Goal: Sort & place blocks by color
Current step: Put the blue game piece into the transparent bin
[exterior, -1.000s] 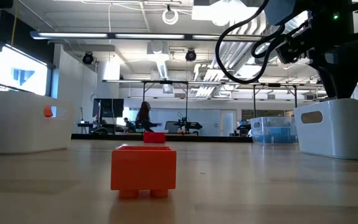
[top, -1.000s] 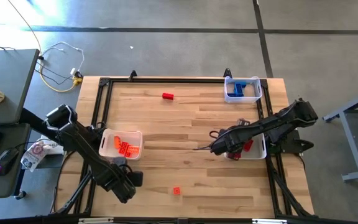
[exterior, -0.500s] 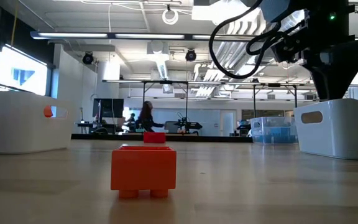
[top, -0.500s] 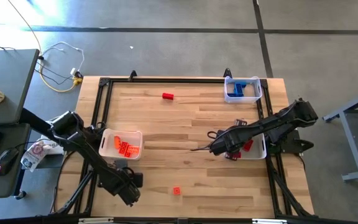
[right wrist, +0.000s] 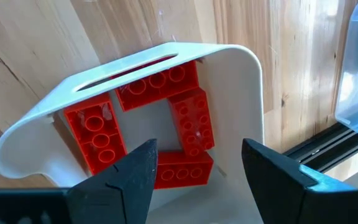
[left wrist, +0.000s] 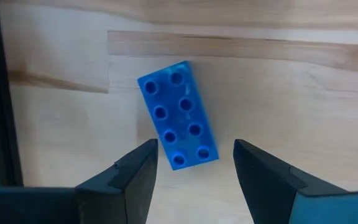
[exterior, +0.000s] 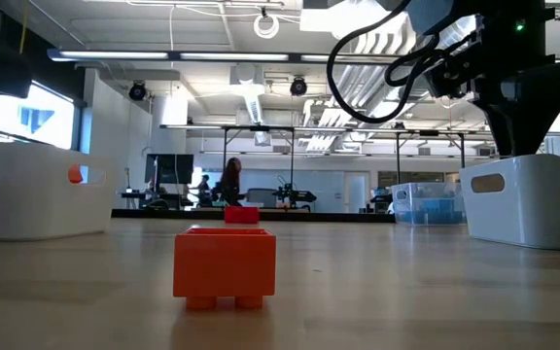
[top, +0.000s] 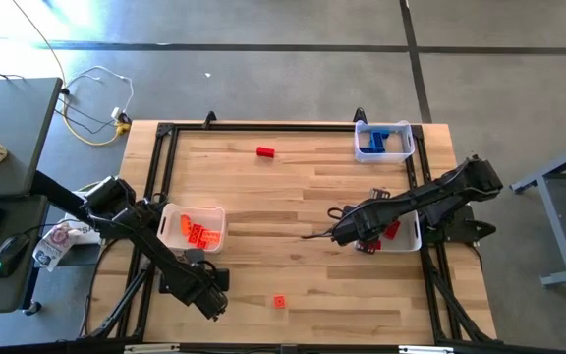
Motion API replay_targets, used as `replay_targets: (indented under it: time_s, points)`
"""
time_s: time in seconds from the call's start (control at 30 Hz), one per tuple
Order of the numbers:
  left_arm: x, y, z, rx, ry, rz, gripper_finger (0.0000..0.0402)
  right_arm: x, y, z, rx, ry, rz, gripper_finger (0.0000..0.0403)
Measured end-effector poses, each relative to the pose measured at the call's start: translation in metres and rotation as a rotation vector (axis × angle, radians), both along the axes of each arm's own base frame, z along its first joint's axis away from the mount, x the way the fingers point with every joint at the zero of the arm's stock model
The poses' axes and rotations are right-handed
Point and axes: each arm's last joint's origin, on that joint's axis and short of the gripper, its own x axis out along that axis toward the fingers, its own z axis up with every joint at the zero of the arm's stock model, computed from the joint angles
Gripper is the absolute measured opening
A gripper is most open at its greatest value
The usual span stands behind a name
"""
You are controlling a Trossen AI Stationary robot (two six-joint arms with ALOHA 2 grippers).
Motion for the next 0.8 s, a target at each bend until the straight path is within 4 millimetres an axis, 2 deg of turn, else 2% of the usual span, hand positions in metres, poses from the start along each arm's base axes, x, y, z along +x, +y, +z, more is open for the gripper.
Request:
replay_targets:
  time_s: [0.3,0.8]
  points:
    - [-0.001,-0.002,0.0,-0.028,0.017,0.012,0.0197,0.0,0.0,0.0,0.0,-0.001,0.0,0.022]
    - [0.003,-0.007,-0.024,-0.011,0.1,0.019,0.0197,0.0,0.0,0.0,0.014,0.006,-0.005,0.022]
